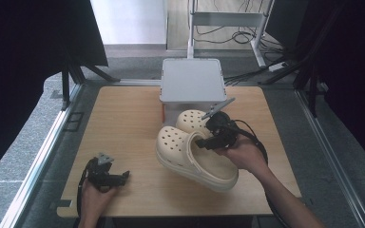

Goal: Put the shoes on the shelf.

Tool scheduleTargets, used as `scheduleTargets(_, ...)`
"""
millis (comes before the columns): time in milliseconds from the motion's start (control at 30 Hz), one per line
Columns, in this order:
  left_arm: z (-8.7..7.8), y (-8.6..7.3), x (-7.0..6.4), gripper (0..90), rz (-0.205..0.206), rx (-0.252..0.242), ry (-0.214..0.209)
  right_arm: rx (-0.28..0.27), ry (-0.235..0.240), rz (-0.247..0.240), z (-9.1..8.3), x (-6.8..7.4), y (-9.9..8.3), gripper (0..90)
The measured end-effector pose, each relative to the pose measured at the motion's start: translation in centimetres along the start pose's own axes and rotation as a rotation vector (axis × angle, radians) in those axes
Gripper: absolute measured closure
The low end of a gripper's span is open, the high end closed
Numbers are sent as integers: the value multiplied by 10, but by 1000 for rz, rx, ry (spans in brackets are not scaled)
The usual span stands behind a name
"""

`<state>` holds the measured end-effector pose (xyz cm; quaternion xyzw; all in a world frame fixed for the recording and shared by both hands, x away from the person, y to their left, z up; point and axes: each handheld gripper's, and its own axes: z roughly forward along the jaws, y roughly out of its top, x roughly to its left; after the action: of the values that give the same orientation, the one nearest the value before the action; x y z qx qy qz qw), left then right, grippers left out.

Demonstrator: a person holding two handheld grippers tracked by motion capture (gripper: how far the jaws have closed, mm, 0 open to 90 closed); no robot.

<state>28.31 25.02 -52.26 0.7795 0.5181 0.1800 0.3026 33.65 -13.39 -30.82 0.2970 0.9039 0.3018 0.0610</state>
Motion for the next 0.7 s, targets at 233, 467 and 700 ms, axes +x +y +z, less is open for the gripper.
scheduleTargets(233, 0, 0, 0, 0, 0, 1, -1, -21, -22, 17, -15, -5, 16, 657)
scheduleTargets(467, -1, 0, 0, 0, 1, 7, -7, -34, -50, 34, -25, -12, 33, 657)
scheduleTargets(700, -1, 0, 0, 0, 1, 7, -7, -46, -90, 77, -27, -25, 52, 658)
